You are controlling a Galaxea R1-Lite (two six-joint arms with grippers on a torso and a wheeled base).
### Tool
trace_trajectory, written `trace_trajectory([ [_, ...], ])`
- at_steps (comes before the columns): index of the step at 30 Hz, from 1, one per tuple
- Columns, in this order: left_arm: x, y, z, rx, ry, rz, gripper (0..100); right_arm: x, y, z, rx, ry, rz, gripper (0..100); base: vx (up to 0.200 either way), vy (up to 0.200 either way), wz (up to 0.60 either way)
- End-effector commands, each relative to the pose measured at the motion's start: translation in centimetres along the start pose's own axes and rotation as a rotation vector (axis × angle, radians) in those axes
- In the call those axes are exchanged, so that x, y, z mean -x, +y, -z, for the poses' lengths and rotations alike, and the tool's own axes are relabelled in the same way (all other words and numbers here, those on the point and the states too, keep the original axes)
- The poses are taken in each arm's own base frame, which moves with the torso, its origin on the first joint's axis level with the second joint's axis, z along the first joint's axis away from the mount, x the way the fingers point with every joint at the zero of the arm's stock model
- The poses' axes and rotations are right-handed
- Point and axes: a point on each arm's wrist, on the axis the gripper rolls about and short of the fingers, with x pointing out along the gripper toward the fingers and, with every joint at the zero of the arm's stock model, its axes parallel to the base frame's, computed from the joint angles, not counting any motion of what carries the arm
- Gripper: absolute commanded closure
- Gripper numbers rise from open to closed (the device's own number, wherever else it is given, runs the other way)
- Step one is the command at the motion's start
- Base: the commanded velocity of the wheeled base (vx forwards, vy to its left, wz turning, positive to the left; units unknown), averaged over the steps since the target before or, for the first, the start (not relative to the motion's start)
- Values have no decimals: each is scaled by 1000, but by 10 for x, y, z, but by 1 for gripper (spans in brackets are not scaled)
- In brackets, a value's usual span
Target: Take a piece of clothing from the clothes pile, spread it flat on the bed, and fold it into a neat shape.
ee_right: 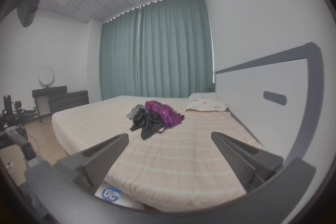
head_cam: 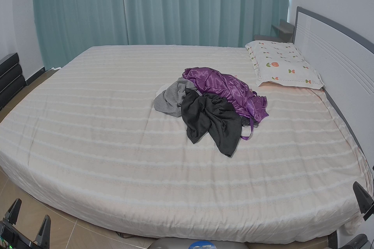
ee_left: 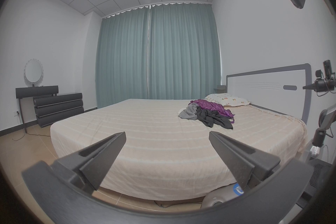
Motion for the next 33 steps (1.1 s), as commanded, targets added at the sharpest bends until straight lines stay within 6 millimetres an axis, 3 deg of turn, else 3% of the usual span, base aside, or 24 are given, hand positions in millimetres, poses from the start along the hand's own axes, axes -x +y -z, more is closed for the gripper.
trace_trajectory([
  [1,0,0,5,0,0,-1,0,-97,-5,-18,-107,332,-107,0,0,0,0],
  [6,0,0,5,0,2,0,0,-150,-3,-6,-159,433,-129,0,0,0,0],
  [7,0,0,5,0,0,-1,0,-151,-3,-6,-160,433,-129,0,0,0,0],
  [8,0,0,5,0,0,-1,0,-171,-2,-3,-189,436,-129,0,0,0,0],
  [15,0,0,5,0,0,-1,0,-235,6,8,-261,455,-119,0,0,0,0],
  [16,0,0,5,0,0,-1,0,-253,9,13,-286,465,-117,0,0,0,0],
  [19,0,0,5,0,0,-1,0,-281,14,22,-334,473,-114,0,0,0,0],
  [20,0,0,5,0,0,-1,0,-281,14,22,-334,473,-114,0,0,0,0],
  [21,0,0,5,0,0,-1,0,-300,15,26,-350,465,-105,0,0,0,0],
  [27,0,0,5,0,0,-1,0,-349,22,46,-376,475,-58,0,0,0,0],
  [32,0,0,5,0,0,-1,0,-374,31,57,-423,477,-60,0,0,0,0],
  [33,0,0,5,0,0,-1,0,-387,33,67,-436,490,-54,0,0,0,0],
])
